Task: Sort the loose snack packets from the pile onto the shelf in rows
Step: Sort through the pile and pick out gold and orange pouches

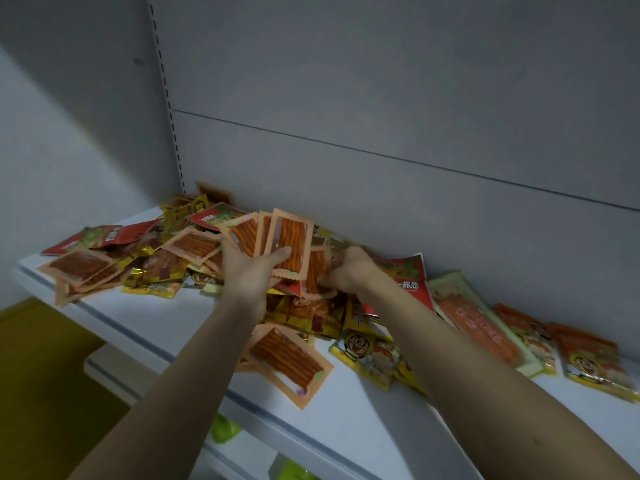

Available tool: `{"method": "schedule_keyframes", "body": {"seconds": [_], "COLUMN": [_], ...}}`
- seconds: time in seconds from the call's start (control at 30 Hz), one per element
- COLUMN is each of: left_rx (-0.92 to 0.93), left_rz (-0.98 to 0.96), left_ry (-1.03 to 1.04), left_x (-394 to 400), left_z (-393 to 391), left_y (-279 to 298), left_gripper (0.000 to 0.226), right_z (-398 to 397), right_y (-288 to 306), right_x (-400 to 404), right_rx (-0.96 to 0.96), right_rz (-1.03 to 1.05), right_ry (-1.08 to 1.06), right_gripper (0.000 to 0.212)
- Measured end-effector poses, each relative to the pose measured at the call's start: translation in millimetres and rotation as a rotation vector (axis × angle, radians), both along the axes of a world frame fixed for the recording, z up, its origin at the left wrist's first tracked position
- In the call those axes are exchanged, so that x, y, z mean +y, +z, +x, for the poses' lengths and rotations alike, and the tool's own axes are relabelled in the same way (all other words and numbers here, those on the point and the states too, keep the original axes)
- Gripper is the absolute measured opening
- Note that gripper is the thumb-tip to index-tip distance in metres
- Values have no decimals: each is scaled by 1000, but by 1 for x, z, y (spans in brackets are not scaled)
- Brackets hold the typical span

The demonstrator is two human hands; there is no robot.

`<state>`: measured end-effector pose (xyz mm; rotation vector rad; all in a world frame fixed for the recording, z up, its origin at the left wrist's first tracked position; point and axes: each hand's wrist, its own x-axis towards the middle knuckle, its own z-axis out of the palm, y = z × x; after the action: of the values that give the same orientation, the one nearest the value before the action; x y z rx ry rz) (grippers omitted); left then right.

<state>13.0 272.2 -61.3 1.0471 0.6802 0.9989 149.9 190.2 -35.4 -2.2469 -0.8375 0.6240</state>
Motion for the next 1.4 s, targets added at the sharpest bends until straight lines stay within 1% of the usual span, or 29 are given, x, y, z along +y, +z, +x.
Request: {"method": "schedule_keyframes", "body": {"seconds": [0.03,0.13,0.23,0.33,0.4,0.5,0.57,0.63,0.7,0.77,0.83,0.9,1.07,1.23,1.3,1.4], "left_rx": [-6,-23,-44,-67,-81,-143,-175,-159,-132,-112,-99,-93,-40,11,28,33], "left_rz": [-6,-28,-60,-80,-30,50,72,83,68,63,71,57,-16,-137,-127,-58], "left_ry": [10,58,73,6,-79,-262,-374,-456,-500,-541,-605,-669,-882,-1006,-1048,-1090], "left_x": [-1,-7,-19,-44,-70,-123,-163,-208,-264,-326,-396,-445,-587,-688,-726,-782], "left_z": [1,1,4,12,24,46,61,77,92,106,121,131,146,160,168,184], "left_y": [-1,-1,4,12,18,30,35,35,31,28,26,25,31,32,33,37], "left_gripper": [67,69,70,77,68,48,43,44,47,46,43,42,27,28,27,21], "right_z": [3,10,14,11,9,13,22,33,39,43,48,52,51,46,45,49], "right_y": [0,8,24,31,29,28,30,31,33,33,32,30,33,39,39,35], "right_x": [-3,-23,-54,-82,-105,-154,-200,-254,-317,-381,-453,-504,-661,-780,-820,-873], "right_rx": [26,55,162,353,436,405,370,336,325,356,362,343,316,282,245,217], "right_rz": [19,125,344,467,497,502,510,520,546,597,651,680,705,713,720,766], "right_ry": [-14,-60,-91,-2,28,-7,-58,-111,-151,-198,-256,-323,-509,-628,-676,-768], "right_gripper": [29,6,4,8,10,19,18,20,16,12,14,18,19,18,16,15]}}
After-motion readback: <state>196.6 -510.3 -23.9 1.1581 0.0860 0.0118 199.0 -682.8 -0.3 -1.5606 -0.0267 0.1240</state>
